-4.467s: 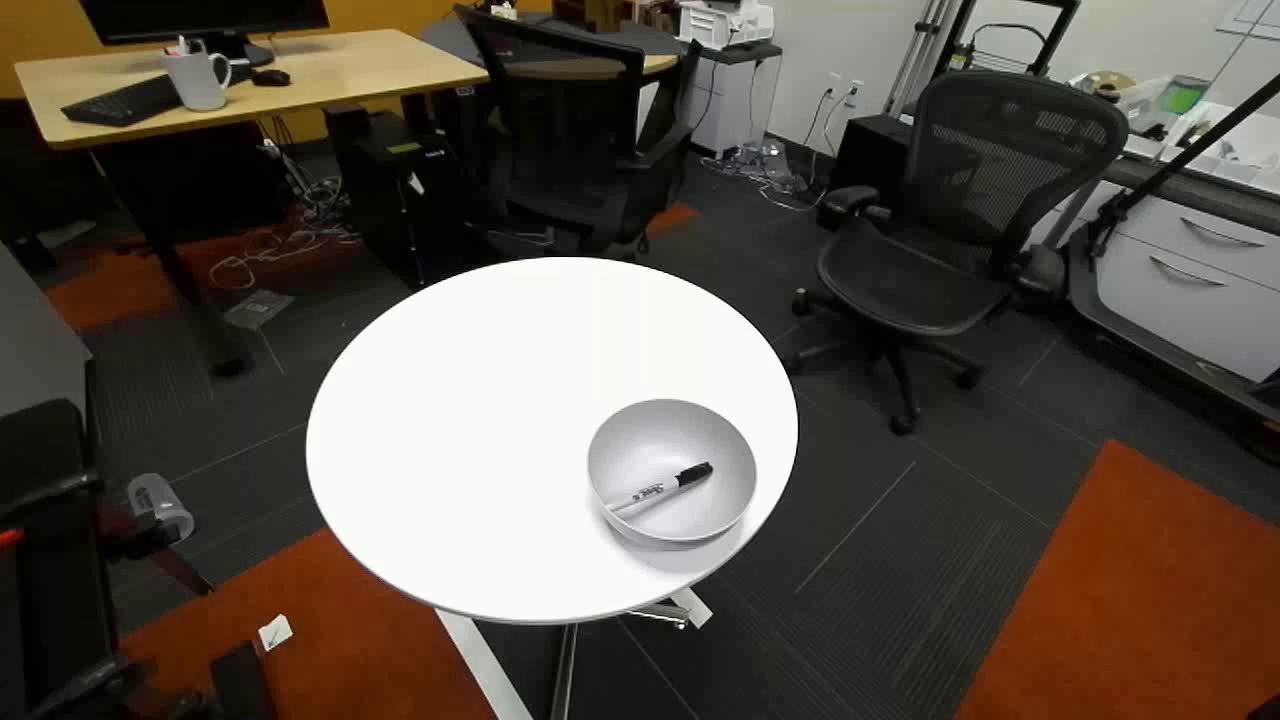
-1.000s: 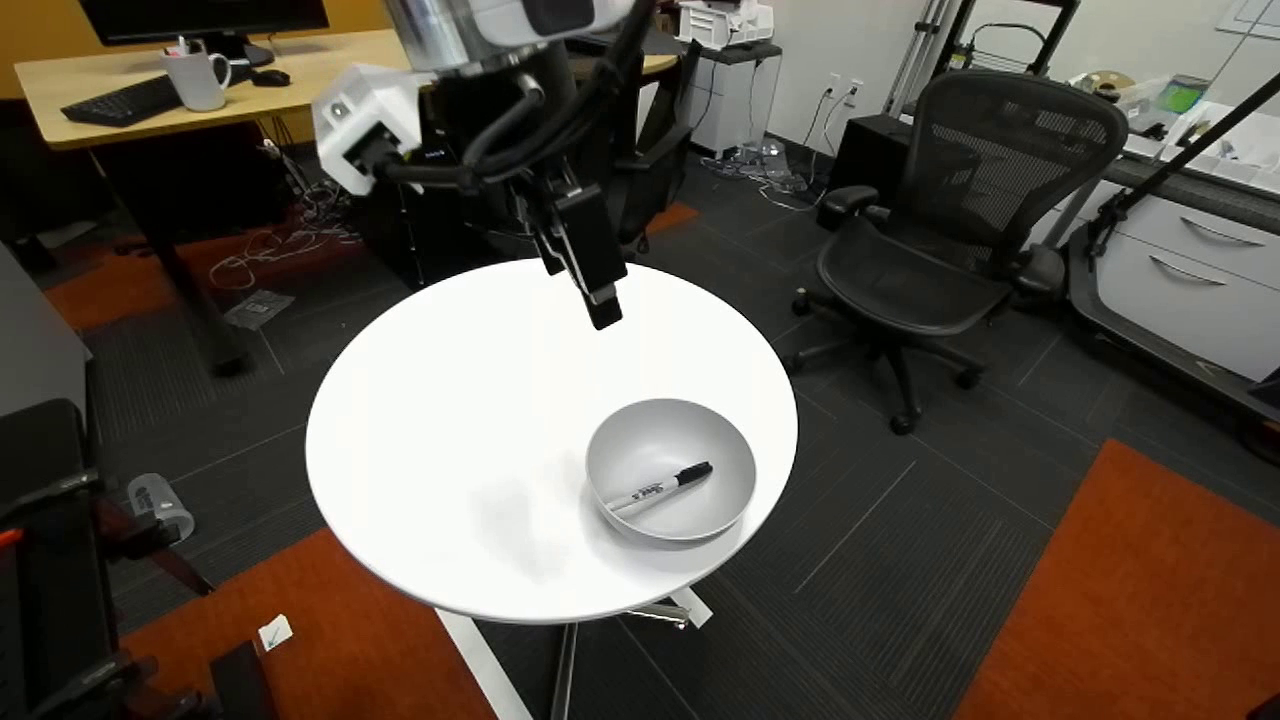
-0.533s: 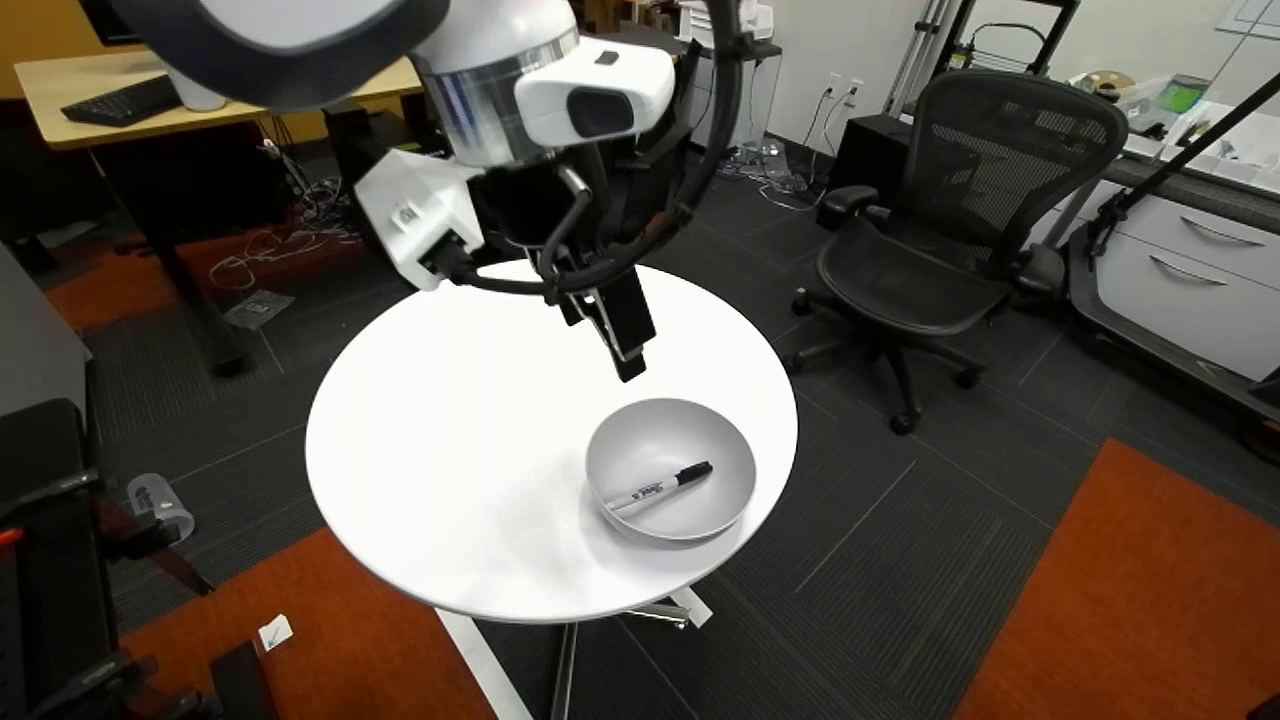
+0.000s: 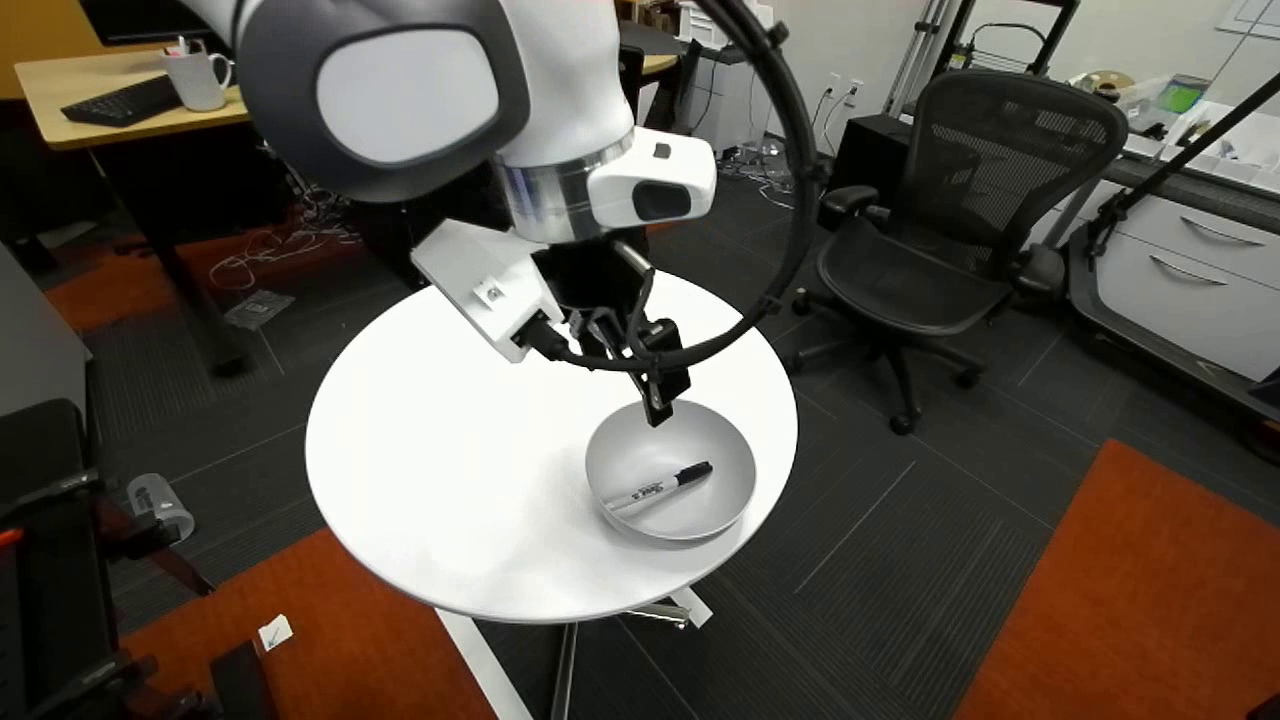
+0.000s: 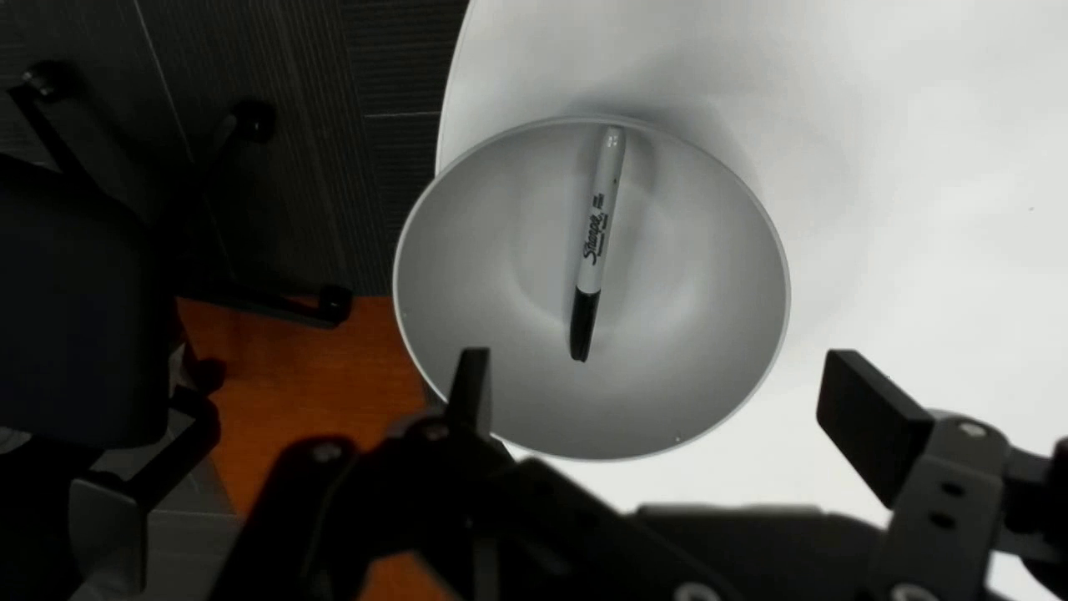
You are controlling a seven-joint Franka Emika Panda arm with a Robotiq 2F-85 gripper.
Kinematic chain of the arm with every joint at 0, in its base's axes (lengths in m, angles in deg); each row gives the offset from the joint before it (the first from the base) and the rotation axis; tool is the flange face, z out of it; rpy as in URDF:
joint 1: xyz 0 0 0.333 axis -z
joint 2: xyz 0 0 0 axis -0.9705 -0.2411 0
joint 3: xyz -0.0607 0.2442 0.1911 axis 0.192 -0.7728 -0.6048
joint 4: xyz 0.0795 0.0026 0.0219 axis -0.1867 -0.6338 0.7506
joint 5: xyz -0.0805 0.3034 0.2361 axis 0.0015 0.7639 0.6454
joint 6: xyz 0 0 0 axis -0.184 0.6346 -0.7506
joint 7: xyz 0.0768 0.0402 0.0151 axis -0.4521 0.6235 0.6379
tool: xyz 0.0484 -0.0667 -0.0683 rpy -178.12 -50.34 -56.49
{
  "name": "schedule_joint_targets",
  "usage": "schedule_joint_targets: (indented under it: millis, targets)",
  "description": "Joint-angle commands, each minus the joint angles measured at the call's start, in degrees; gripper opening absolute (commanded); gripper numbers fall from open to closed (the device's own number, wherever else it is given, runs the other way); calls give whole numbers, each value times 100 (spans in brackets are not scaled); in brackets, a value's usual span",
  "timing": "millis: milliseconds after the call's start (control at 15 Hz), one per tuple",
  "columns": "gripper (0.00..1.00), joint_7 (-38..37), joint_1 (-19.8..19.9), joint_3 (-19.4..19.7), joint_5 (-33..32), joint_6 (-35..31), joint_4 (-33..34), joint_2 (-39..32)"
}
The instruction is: Pick up the pen from the bowl and put it on the table.
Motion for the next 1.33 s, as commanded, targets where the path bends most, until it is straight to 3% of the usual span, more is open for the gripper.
schedule_joint_targets:
  millis: [0, 1267]
  targets:
    - [100, 297, 146, -105, 173, -44, 394, -472]
    - [100, 281, 603, -373, 462, -1, 2014, -2207]
